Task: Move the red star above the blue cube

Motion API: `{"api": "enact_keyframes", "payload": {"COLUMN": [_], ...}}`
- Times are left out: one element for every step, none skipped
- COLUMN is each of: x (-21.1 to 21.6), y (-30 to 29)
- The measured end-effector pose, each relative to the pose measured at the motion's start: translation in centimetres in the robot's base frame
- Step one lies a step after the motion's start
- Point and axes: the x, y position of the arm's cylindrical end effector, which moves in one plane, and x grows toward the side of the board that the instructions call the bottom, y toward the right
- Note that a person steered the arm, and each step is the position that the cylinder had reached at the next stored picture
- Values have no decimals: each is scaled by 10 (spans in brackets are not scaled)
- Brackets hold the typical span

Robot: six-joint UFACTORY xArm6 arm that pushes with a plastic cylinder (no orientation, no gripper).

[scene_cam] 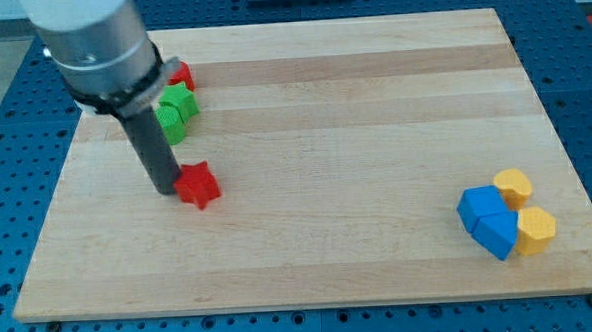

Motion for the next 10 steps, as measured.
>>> {"api": "enact_keyframes", "payload": {"x": [21,31,32,30,35,34,-26,-26,-5,14], "y": [36,75,110,118,75,20,45,50,90,107]}}
